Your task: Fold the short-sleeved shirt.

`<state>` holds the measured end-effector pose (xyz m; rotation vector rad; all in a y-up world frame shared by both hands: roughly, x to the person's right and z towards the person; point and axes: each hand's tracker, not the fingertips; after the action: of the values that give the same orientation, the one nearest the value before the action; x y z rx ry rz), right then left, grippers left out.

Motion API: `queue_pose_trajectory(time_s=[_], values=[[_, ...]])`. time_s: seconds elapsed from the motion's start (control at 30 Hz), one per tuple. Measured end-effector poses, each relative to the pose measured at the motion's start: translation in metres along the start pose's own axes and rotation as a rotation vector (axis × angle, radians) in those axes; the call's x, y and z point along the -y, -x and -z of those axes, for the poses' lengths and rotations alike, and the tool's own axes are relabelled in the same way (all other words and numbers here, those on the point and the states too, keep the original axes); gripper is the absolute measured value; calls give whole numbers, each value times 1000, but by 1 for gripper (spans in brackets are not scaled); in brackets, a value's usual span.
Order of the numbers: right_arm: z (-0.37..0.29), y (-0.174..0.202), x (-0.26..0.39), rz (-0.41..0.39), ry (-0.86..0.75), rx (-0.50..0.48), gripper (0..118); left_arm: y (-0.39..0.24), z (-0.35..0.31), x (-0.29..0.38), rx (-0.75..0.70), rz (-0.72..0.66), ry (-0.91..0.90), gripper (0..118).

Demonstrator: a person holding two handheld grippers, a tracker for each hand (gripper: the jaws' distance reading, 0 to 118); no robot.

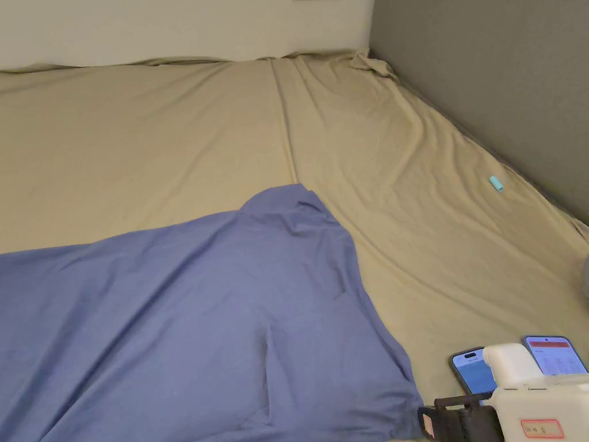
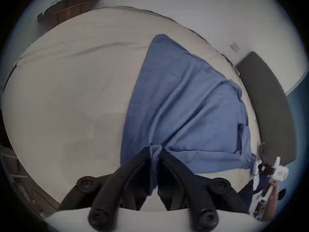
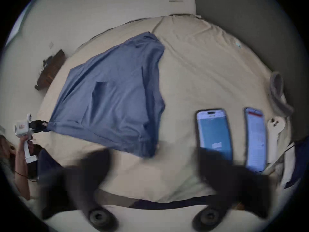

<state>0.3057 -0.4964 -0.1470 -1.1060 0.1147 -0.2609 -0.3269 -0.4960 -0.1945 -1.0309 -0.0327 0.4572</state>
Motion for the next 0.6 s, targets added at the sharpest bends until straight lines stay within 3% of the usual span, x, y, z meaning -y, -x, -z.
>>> queue_pose_trajectory(time_s=[0.03, 0.07, 0.17, 0.23, 0.27, 0.3, 0.33, 0.37, 0.4, 0.53, 0.6], values=[[7, -1, 4, 10, -72, -33, 117, -3, -5, 1, 10, 0, -10, 4], [15, 2, 5, 16, 16, -35, 117, -9, -10, 2, 16, 6, -16, 4], [47, 3, 6, 1, 72, 5, 117, 5, -12, -11, 23, 12, -27, 4], [54, 12, -4, -26, 89, 12, 109, -2, -14, -15, 32, 8, -32, 4], [61, 11, -7, -22, 114, 12, 79, -6, -14, -16, 30, 6, -32, 4], [63, 10, -10, 19, 149, 10, 21, -7, -13, -16, 21, 6, -35, 4], [61, 9, -12, 32, 122, 45, 8, -7, -13, -16, 14, 4, -36, 4], [55, 6, -12, 55, 68, 21, 8, -5, -15, -16, 11, -2, -38, 4], [48, 1, -13, 104, 44, -75, 8, -3, -17, -15, 15, -11, -43, 4], [28, 0, -15, 171, -19, -128, 7, 6, -22, -14, 63, -88, -52, 4], [23, -3, -18, 285, -56, -252, 7, 8, -22, -17, 99, -136, -55, 4]])
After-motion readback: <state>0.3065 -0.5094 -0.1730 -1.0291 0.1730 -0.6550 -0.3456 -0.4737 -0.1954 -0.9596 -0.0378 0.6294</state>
